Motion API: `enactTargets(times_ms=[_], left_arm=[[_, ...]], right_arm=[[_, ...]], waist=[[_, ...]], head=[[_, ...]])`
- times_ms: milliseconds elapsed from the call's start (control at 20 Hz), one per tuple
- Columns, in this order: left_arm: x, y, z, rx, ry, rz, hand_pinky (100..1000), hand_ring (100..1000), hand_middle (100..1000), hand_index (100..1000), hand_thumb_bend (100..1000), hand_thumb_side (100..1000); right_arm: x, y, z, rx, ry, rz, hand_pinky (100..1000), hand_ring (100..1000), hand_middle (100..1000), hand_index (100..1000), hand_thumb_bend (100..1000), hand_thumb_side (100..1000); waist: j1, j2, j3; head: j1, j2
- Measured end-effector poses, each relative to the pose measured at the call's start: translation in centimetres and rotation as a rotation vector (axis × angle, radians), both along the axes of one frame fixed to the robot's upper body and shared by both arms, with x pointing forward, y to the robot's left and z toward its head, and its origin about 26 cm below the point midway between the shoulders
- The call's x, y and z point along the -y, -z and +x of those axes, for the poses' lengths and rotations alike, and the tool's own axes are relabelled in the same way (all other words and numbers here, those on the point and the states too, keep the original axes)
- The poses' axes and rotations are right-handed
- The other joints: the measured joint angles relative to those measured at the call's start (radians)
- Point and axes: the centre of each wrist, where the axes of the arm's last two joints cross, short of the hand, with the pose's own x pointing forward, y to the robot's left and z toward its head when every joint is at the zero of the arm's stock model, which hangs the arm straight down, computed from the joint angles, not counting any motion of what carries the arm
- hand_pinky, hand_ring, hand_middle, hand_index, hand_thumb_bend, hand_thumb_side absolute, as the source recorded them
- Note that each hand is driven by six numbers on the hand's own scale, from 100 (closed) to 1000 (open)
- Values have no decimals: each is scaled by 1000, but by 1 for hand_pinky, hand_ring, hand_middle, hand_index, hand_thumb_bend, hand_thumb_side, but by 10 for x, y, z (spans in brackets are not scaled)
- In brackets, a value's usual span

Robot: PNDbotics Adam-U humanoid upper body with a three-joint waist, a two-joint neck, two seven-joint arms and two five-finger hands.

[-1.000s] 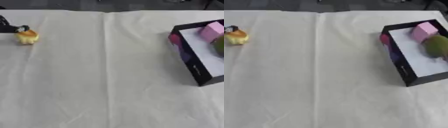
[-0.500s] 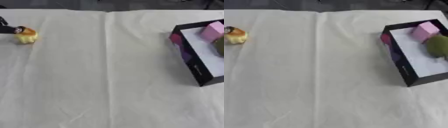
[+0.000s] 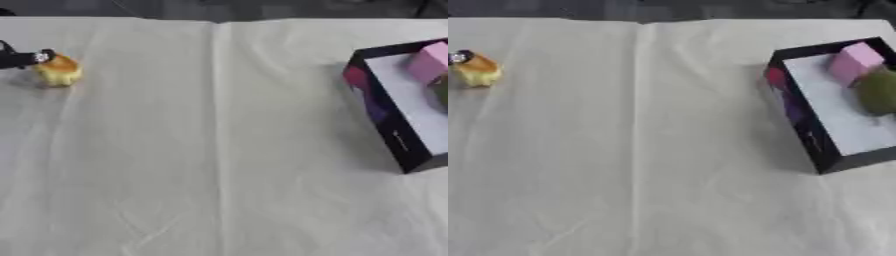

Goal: Pick up the objects with one hand, pass them to the other hand, and then place them into the box on the other side of the table.

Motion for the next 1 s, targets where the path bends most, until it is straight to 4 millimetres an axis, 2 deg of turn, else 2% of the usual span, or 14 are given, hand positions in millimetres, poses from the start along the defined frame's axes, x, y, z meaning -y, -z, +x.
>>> enactTargets(times_ms=[300, 450, 600, 800, 950, 1000], left_arm=[[4, 1, 2, -27, 24, -11, 854, 876, 787, 695, 348, 884], [7, -1, 3, -32, 39, -23, 852, 874, 779, 664, 217, 729], [9, -1, 4, -43, 60, -38, 851, 873, 772, 642, 130, 582], [10, -3, 4, -60, 87, -58, 850, 872, 768, 616, 100, 506], [10, -4, 4, -75, 100, -64, 847, 867, 761, 578, 135, 245], [10, -4, 5, -78, 103, -65, 846, 866, 760, 574, 131, 245]], right_arm=[[1, 2, 1, -12, -5, 2, 727, 841, 862, 887, 139, 326], [1, 4, 2, -16, -7, 5, 727, 841, 862, 887, 141, 325], [2, 4, 2, -16, -9, 4, 727, 841, 861, 887, 141, 327], [3, 5, 2, -19, -8, 5, 727, 840, 860, 888, 138, 330], [3, 5, 2, -20, -8, 5, 727, 840, 860, 888, 137, 333], [3, 5, 3, -21, -7, 6, 727, 840, 860, 888, 137, 333]], waist=[[2, 0, -4], [3, 0, -4], [3, 0, -5], [3, 0, -5], [3, 0, -5], [3, 0, -5]], head=[[6, 0], [7, 0], [7, 0], [7, 0], [8, 0], [8, 0]])
